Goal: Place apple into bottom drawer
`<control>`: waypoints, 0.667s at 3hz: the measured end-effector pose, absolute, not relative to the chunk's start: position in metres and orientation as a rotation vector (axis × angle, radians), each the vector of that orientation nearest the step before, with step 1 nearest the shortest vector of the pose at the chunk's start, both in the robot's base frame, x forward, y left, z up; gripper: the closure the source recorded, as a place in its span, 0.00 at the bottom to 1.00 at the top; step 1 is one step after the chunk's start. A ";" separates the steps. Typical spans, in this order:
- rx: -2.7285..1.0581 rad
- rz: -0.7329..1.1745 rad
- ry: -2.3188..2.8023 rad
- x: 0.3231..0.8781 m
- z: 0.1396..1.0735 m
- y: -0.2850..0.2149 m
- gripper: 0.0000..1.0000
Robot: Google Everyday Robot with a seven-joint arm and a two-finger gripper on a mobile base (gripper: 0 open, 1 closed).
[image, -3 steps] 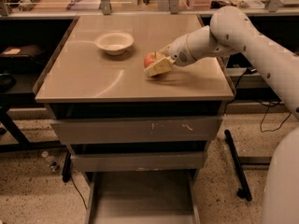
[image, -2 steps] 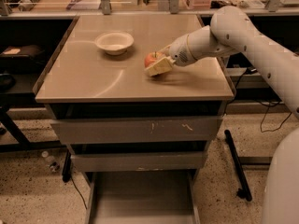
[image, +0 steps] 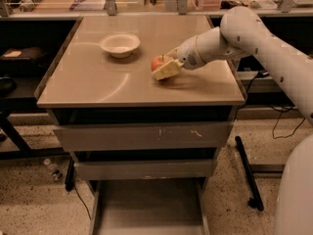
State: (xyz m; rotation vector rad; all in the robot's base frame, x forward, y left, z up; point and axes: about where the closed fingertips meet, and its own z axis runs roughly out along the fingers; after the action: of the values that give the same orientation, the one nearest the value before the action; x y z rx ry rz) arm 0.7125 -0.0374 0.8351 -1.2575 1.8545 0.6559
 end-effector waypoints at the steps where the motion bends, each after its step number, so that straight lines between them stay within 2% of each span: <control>1: -1.258 0.656 1.854 0.713 0.835 -0.037 1.00; 2: -1.249 0.679 1.846 0.705 0.832 -0.044 1.00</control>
Offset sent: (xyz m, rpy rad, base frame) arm -0.0193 -0.0237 -0.0030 0.0476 0.0073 0.0019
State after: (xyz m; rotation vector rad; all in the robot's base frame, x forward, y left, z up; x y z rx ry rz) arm 0.7047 -0.0442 0.8323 -1.2490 1.8460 0.6788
